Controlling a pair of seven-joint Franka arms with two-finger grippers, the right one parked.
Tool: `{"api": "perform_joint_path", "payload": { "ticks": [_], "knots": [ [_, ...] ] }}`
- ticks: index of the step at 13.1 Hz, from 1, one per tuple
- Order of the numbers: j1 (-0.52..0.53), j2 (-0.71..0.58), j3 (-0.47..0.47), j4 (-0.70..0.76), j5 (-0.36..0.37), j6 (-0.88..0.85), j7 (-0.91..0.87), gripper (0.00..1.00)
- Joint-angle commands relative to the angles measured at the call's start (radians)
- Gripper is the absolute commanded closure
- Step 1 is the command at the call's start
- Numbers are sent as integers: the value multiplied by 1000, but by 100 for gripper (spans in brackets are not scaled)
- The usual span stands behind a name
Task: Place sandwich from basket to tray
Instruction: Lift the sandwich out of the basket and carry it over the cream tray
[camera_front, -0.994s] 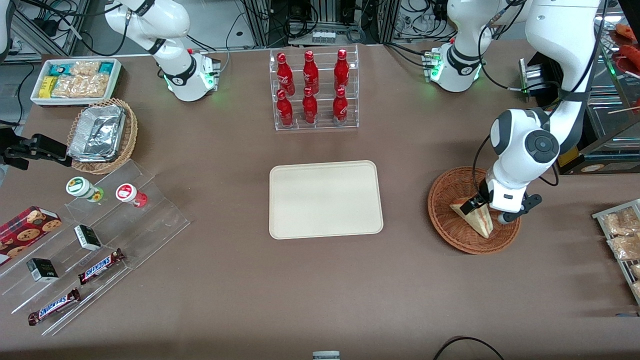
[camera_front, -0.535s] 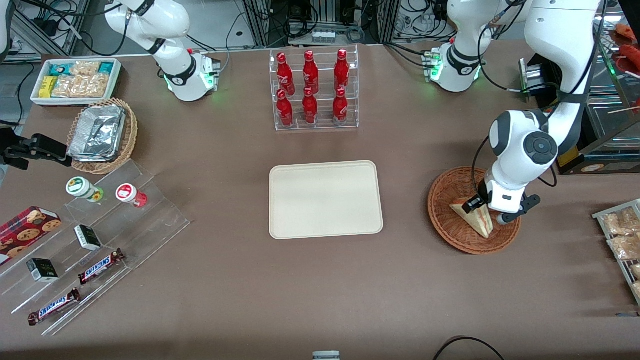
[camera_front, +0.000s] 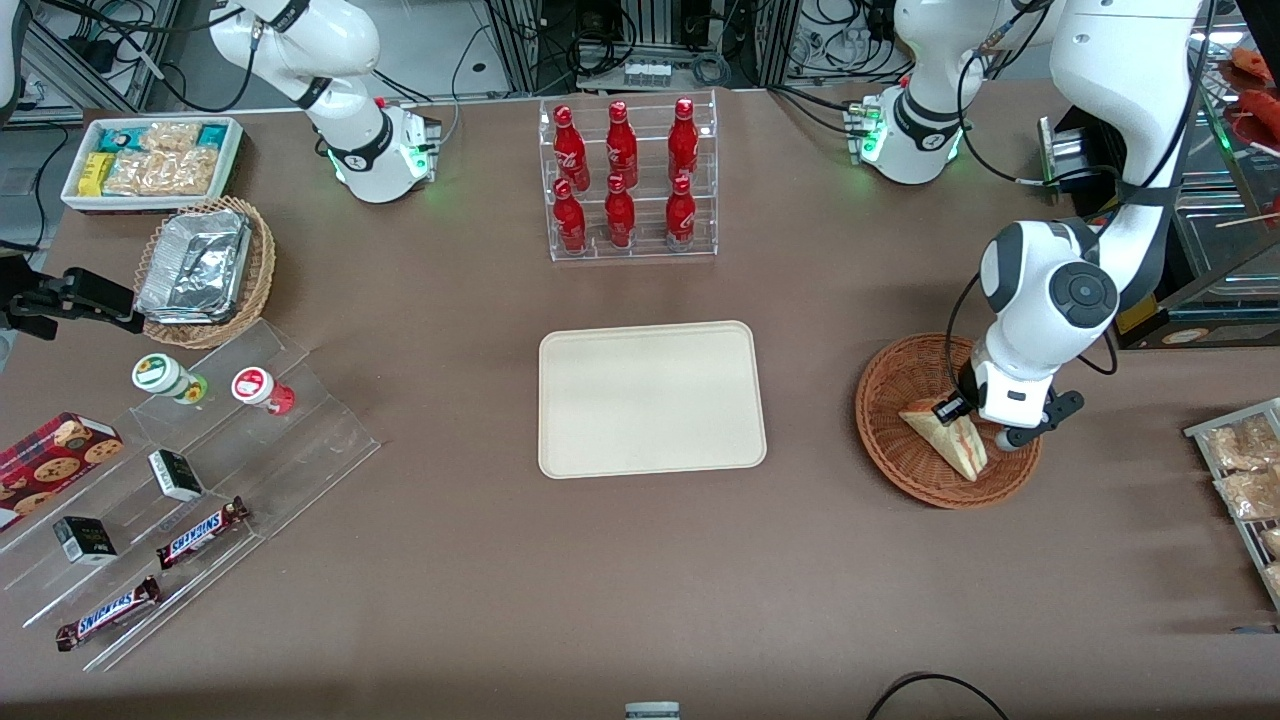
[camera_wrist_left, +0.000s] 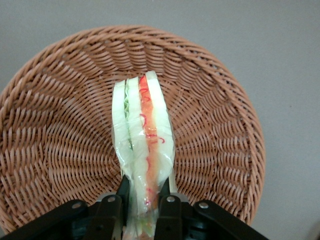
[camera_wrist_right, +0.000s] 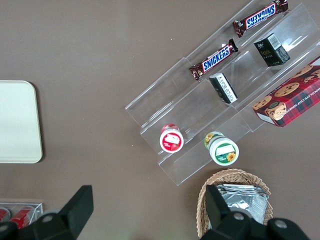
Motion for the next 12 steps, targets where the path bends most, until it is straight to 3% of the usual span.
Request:
{"api": "perform_joint_path", "payload": {
  "ticks": [1,6,12],
  "knots": [
    [-25,-48,5,55,53,-104,-16,100],
    [-148,-46,2,331,52,-500,21,100],
    [-376,64,2,584,34,-615,4,100]
  ]
}}
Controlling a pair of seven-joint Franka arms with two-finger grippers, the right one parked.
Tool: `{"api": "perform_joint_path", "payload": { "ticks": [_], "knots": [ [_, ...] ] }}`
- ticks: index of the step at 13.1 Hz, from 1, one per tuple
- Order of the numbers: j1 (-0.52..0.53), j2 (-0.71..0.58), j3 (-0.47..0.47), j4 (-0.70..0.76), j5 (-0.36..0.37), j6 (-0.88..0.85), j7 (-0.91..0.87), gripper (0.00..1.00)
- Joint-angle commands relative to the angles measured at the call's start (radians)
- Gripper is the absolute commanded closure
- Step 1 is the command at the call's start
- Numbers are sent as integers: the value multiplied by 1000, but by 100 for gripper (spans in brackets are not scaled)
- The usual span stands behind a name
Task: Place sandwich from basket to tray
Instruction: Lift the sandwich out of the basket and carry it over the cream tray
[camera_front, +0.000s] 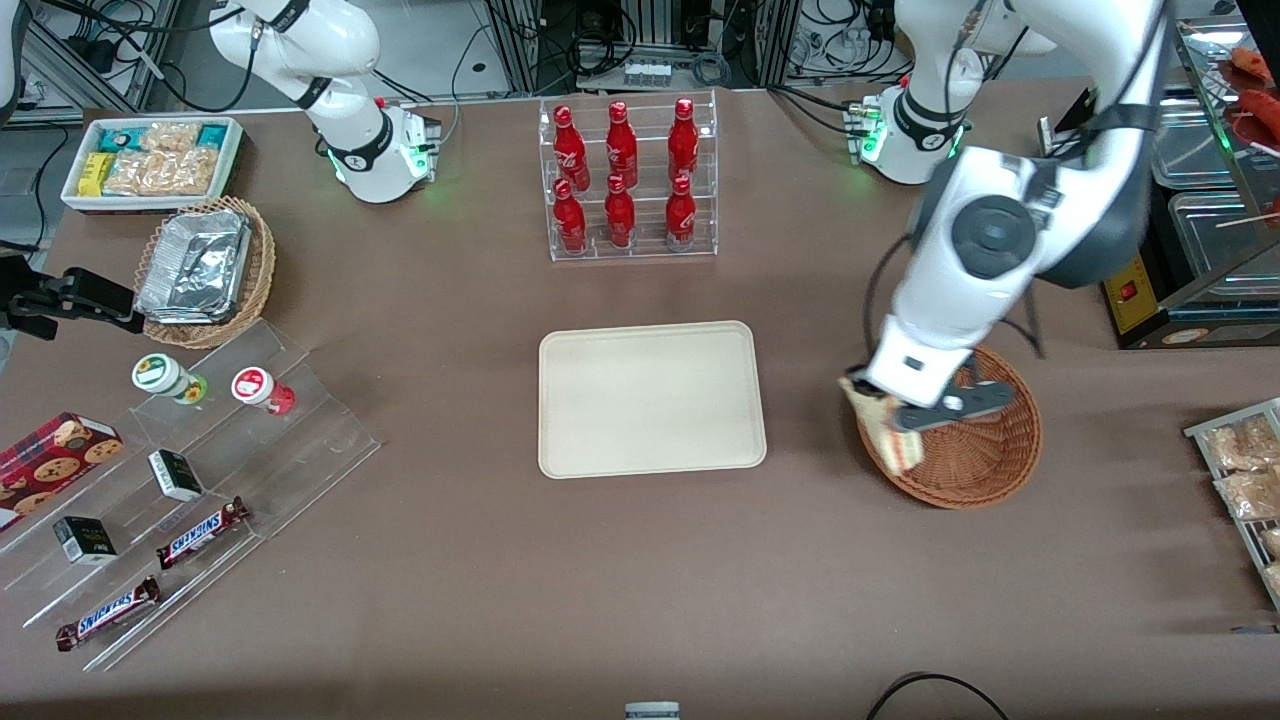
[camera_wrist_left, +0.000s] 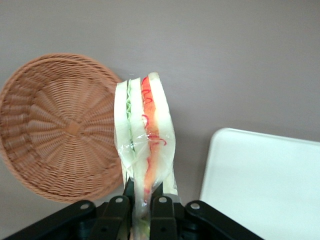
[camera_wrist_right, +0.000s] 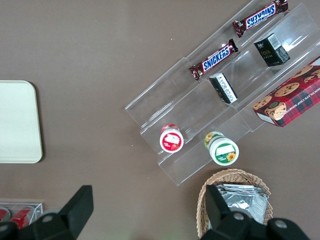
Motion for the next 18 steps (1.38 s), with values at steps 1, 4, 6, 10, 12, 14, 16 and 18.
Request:
{"api": "perform_joint_path", "payload": {
  "ticks": [1,4,6,10,12,14,16,18],
  "knots": [
    [-97,114,12,170,-26,-84,-4,100],
    [-196,212,12,278,-89,-81,-14,100],
    [-235,275,12,357,-123,-81,-12,100],
    [-339,424,14,469,-143,-66,-53,100],
    [-379,470,12,457,-143,27,-57,100],
    [-384,478,14,420,-145,43,-55,100],
    [-407,515,14,409,-142,89,-54,100],
    [-427,544,14,389,-129,104,-54,100]
  ]
}}
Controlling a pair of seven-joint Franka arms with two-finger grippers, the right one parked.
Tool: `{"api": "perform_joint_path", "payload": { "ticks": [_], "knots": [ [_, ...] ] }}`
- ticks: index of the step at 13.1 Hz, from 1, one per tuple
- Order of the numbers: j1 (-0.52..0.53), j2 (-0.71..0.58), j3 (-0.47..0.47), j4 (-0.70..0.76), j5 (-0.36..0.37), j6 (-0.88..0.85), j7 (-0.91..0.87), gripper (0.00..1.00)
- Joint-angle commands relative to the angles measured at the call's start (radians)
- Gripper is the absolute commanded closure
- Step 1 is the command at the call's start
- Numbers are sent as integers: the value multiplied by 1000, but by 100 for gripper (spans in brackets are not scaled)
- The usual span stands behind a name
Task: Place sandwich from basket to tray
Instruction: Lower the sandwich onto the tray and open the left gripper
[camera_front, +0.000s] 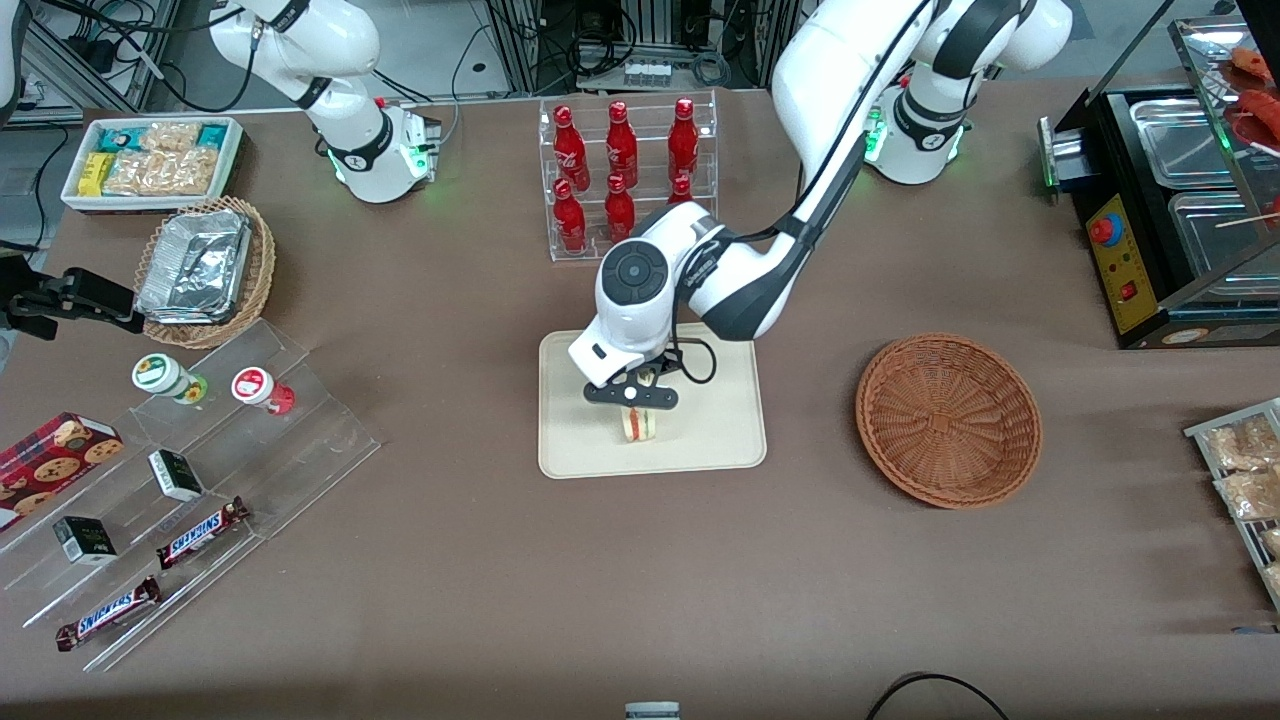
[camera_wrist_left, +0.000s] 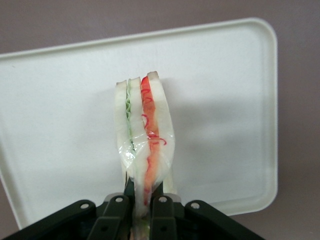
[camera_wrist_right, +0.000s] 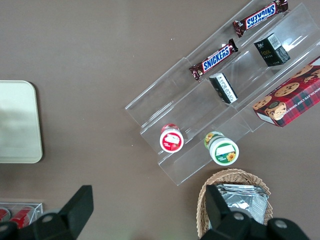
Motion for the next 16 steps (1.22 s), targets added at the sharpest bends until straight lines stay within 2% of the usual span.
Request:
{"api": "perform_joint_path", "payload": {
  "ticks": [1,5,6,7,8,16],
  "knots": [
    [-37,21,16,-24,0,30,-5,100],
    [-40,16,18,-52,5,30,-1,100],
    [-40,16,18,-50,5,29,-2,71],
    [-40,16,18,-50,5,29,5,18],
    [-39,13,18,-49,5,26,7,1],
    [7,-105,25,-49,-8,-65,-8,0]
  ]
}}
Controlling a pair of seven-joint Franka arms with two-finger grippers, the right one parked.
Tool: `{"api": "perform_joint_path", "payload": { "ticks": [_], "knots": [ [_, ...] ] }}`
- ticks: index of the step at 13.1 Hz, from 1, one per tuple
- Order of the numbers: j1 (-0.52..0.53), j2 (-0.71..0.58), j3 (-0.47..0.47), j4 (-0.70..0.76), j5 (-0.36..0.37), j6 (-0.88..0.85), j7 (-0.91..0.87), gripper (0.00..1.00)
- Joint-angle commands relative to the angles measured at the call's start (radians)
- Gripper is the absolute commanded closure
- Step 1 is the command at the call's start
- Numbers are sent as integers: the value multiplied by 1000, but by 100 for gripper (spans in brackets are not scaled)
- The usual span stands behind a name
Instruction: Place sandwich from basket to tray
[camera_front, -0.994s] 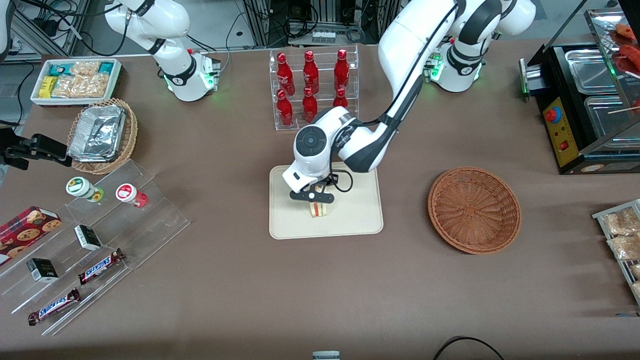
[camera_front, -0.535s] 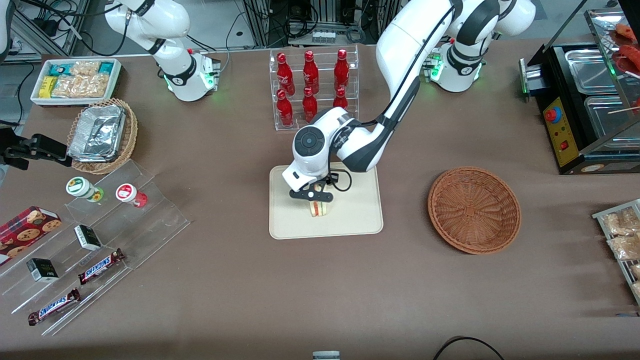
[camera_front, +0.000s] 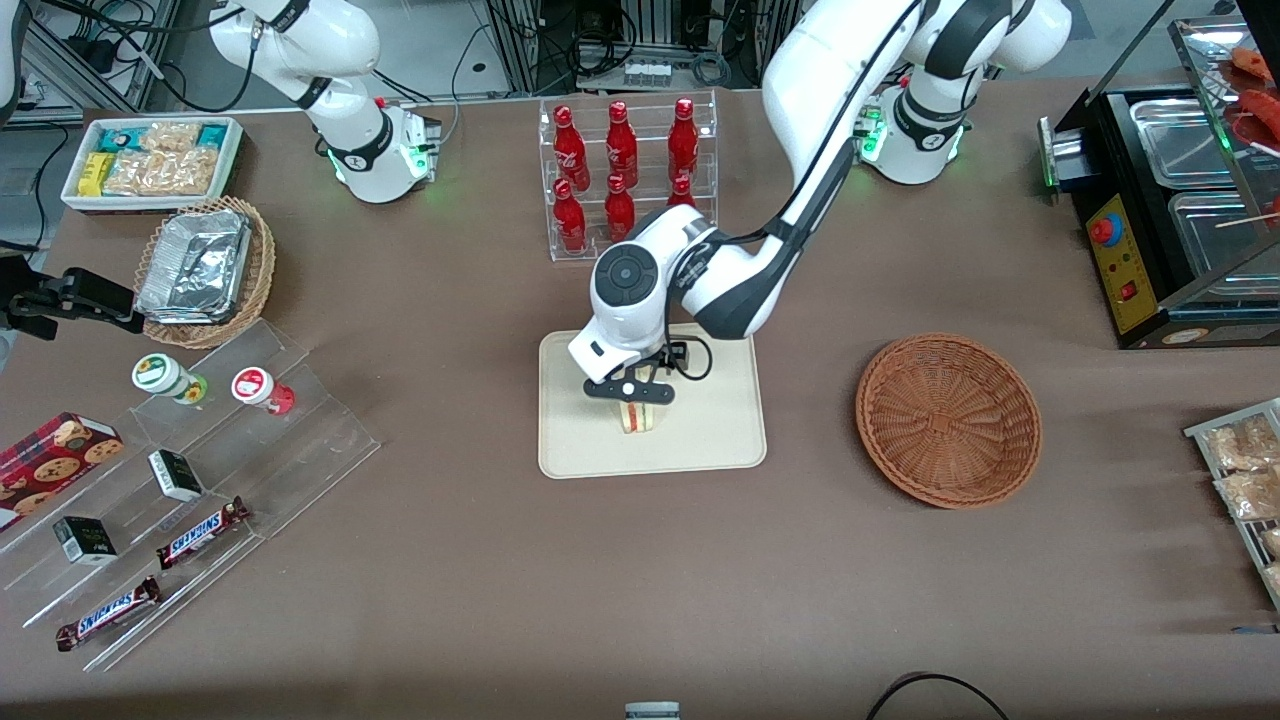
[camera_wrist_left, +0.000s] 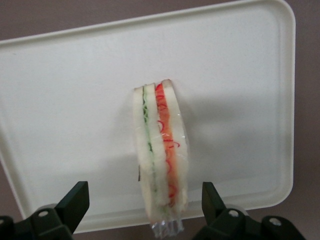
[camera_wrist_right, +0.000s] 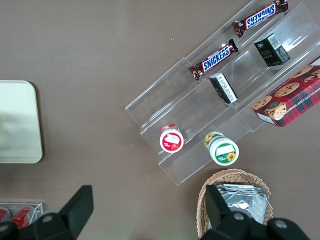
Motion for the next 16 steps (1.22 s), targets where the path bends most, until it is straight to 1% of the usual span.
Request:
{"api": "perform_joint_path", "payload": {
  "ticks": [1,3,7,9,11,13,16],
  "knots": [
    [16,-88,11,-27,-9,-33,-19,0],
    [24,-157,24,-35,5,-79,-101,0],
    [28,-331,103,-42,4,-304,-94,0],
    [27,-419,168,-41,5,-420,-88,0],
    [28,-517,241,-45,11,-528,-21,0],
    [27,-572,304,-48,13,-589,62,0],
    [28,-609,388,-47,21,-622,151,0]
  ]
}}
